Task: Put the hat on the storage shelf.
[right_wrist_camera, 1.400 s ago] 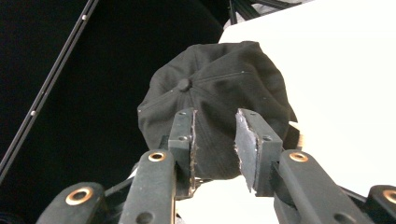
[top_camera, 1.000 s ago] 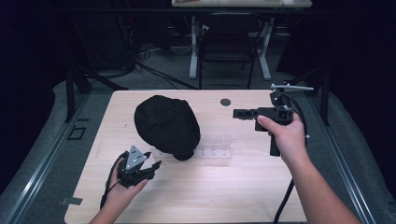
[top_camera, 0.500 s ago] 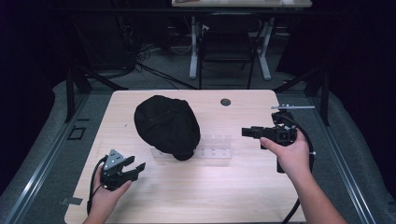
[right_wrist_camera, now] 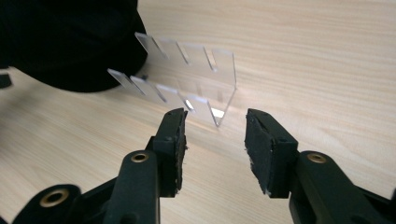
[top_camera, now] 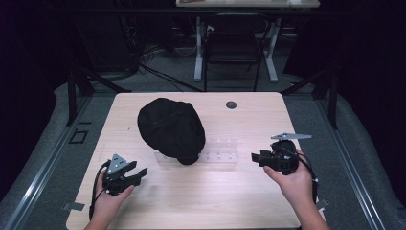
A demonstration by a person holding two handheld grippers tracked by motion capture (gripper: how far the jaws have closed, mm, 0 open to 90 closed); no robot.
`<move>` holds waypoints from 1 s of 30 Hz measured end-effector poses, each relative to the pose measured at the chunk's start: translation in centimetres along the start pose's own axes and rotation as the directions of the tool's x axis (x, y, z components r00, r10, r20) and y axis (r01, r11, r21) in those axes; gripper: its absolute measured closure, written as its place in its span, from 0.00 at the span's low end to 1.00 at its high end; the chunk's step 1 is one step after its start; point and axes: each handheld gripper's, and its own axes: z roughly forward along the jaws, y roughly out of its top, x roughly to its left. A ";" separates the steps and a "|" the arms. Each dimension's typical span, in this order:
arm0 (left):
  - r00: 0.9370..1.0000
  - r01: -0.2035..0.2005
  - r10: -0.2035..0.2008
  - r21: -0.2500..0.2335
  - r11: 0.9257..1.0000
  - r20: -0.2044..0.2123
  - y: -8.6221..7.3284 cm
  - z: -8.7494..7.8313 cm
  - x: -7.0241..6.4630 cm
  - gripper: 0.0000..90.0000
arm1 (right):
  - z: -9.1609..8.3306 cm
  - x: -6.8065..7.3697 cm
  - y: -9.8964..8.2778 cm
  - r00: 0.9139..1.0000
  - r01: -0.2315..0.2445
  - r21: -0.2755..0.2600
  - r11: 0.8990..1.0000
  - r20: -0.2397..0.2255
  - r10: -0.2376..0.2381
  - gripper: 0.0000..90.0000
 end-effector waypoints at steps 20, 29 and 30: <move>0.998 -0.030 0.029 -0.018 0.999 -0.048 0.0 0.1 -0.7 0.53 | 3.3 -2.3 -4.9 0.997 0.070 -0.068 0.995 0.046 -0.067 0.66; 0.999 -0.033 0.034 0.011 0.999 -0.029 -0.3 0.6 -0.9 0.53 | 4.1 -2.2 -5.6 0.996 0.089 -0.043 0.995 0.030 -0.088 0.66; 0.999 -0.035 0.035 0.012 0.999 -0.028 -0.3 0.6 -0.9 0.53 | 4.2 -2.2 -5.7 0.995 0.091 -0.031 0.995 0.034 -0.090 0.67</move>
